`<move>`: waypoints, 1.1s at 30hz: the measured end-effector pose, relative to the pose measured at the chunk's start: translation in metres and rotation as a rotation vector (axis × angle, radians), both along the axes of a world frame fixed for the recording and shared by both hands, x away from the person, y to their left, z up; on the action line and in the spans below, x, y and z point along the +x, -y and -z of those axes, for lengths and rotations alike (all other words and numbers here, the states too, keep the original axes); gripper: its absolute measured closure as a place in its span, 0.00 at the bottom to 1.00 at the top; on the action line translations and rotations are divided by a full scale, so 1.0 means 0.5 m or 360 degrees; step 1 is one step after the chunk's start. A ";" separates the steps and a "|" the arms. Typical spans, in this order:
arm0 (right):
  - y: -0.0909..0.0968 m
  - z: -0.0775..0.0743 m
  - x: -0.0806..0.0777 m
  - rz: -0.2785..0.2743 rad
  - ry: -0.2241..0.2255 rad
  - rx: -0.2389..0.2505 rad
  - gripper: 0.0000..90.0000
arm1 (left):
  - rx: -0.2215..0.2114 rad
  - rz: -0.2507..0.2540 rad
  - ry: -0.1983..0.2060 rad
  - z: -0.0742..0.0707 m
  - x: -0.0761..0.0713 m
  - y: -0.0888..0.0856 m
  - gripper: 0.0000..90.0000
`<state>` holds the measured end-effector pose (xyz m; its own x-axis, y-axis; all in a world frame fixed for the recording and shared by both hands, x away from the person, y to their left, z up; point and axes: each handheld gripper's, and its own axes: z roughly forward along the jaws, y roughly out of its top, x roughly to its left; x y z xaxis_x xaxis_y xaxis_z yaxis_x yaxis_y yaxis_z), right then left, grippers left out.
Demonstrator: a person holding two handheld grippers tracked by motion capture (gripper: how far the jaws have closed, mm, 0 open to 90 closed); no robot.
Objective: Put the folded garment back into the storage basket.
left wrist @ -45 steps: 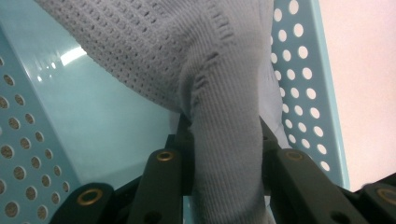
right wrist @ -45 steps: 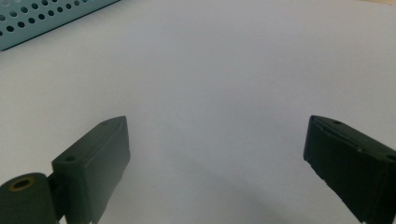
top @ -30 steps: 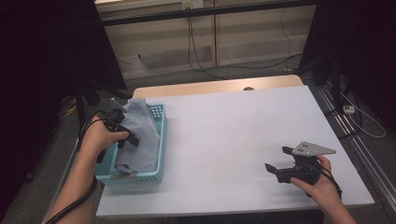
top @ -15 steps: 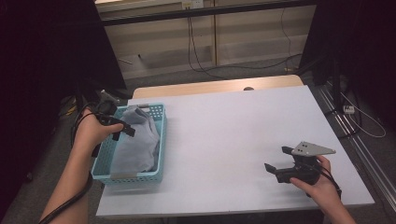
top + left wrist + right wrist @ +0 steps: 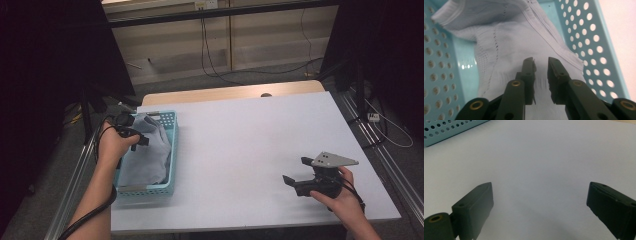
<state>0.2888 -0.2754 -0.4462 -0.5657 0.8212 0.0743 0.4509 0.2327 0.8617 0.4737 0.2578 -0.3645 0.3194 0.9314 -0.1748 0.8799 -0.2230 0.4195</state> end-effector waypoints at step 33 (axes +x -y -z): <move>-0.014 0.004 0.012 -0.0035 -0.0008 -0.0010 0.08 | -0.0042 -0.0038 -0.0030 0.056 0.022 -0.009 1.00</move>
<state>0.2948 -0.2684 -0.4481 -0.5835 0.8089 0.0723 0.4501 0.2479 0.8579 0.4847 0.2625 -0.3923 0.2937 0.9336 -0.2053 0.8927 -0.1910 0.4082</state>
